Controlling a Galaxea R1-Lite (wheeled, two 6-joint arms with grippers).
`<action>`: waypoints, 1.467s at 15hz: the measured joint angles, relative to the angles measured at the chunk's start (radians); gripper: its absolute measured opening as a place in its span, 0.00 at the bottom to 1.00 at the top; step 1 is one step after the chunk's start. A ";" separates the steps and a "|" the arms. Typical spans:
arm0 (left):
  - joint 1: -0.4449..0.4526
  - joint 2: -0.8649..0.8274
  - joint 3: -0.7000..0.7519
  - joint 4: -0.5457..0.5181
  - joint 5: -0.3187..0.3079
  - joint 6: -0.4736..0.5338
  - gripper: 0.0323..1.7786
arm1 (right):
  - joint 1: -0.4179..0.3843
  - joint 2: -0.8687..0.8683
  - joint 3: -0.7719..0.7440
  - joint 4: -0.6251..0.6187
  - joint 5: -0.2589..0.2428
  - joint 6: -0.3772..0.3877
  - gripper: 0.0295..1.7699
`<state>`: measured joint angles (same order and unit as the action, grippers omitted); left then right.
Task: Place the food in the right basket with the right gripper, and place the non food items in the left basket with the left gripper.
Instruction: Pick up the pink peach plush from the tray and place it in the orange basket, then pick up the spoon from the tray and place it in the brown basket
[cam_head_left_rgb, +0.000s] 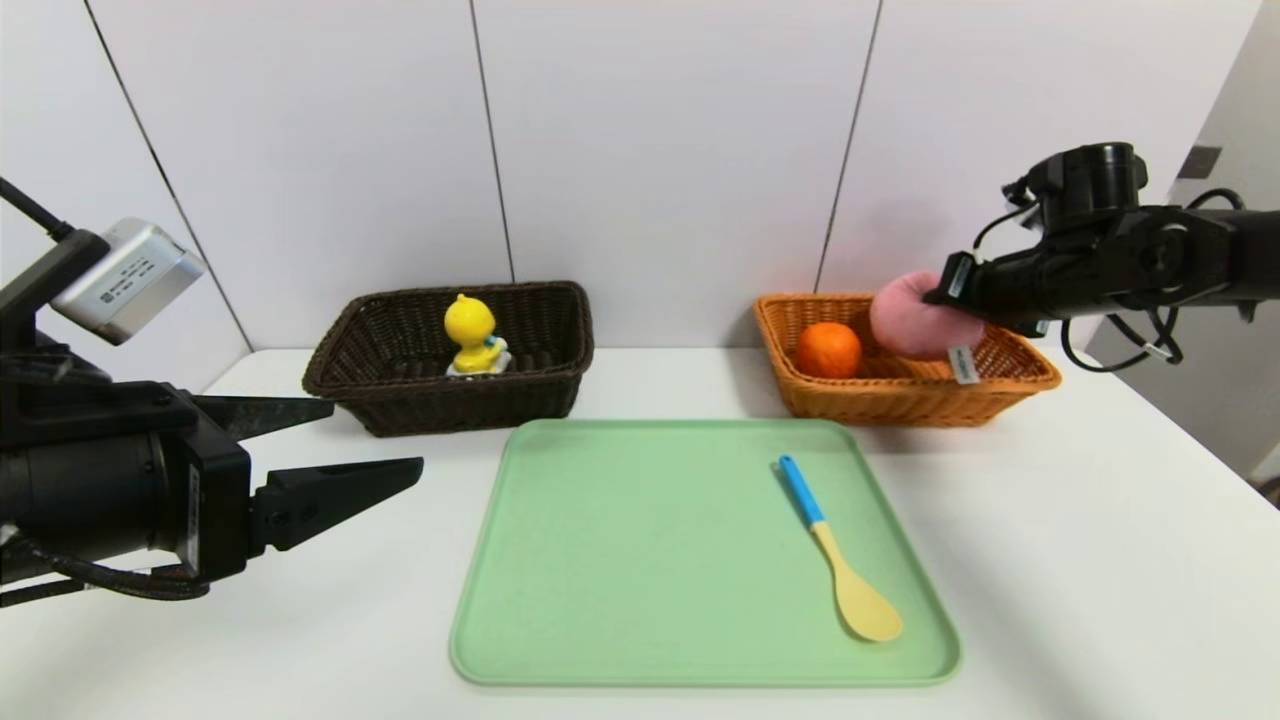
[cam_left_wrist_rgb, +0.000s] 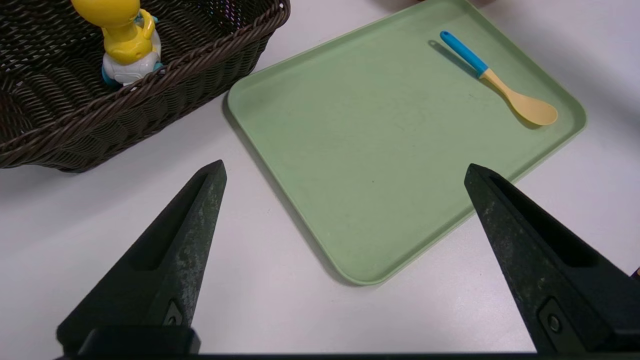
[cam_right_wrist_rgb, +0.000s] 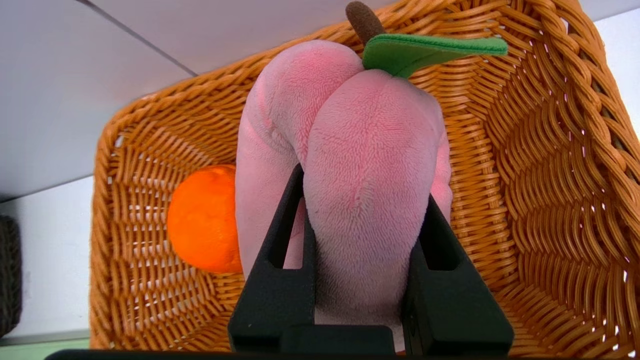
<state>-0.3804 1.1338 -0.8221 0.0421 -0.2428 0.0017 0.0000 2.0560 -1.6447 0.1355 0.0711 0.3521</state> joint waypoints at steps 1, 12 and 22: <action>0.000 0.000 0.000 0.000 0.000 0.000 0.95 | -0.003 0.013 -0.008 0.000 -0.003 -0.002 0.25; 0.000 0.000 -0.003 -0.001 0.000 0.000 0.95 | -0.006 0.032 -0.053 0.025 0.005 -0.009 0.72; -0.010 0.021 -0.052 -0.003 -0.007 0.000 0.95 | 0.002 -0.263 -0.067 0.242 0.011 -0.019 0.90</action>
<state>-0.3906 1.1545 -0.8740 0.0394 -0.2496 0.0019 0.0017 1.7934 -1.7115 0.3777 0.0821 0.3334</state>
